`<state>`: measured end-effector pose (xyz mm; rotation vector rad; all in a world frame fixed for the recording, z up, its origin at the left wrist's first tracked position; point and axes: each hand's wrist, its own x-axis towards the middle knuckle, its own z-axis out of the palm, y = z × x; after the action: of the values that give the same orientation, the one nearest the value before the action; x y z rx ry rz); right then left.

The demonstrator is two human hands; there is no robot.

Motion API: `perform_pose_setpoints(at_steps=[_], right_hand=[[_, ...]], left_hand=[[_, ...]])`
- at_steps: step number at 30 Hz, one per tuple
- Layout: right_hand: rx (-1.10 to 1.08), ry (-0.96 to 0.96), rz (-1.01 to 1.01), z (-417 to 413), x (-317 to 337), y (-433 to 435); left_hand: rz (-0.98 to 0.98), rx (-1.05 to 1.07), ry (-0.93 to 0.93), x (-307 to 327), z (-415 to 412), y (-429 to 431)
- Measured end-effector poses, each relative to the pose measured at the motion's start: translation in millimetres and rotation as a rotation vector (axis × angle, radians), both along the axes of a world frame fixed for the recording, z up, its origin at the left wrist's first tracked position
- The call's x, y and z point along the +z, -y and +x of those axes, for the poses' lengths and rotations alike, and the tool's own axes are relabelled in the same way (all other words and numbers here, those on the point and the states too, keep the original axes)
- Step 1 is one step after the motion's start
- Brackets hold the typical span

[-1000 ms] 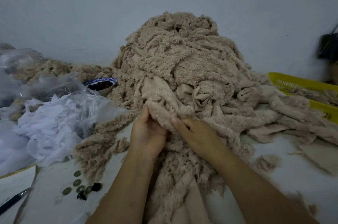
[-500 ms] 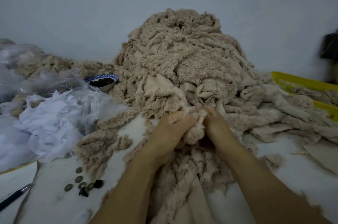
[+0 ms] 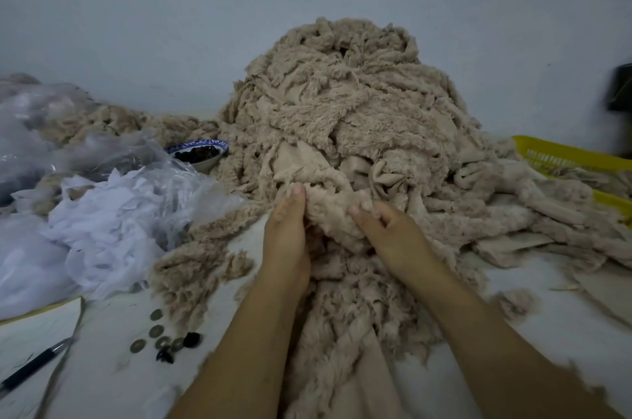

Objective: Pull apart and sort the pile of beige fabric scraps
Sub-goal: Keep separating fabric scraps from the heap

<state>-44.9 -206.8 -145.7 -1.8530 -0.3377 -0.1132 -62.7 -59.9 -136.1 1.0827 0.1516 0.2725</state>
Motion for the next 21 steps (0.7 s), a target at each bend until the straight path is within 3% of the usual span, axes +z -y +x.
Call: perform_pose_setpoints(at_steps=[4, 10, 15, 19, 21], right_hand=[[-0.086, 0.051, 0.017, -3, 7, 3], [-0.162, -0.056, 0.339, 2, 3, 1], [-0.251, -0.145, 0.528, 13, -1, 6], [-0.399, -0.172, 0.817, 23, 5, 24], [-0.432, -0.155, 0.852, 27, 7, 33]], left_hand=[[-0.194, 0.053, 0.038, 3, 2, -6], [-0.582, -0.206, 0.127, 7, -1, -8], [-0.536, -0.24, 0.12, 7, -2, -4], [-0.662, -0.112, 0.078, 3, 5, -28], [-0.522, -0.051, 0.035, 1, 5, -30]])
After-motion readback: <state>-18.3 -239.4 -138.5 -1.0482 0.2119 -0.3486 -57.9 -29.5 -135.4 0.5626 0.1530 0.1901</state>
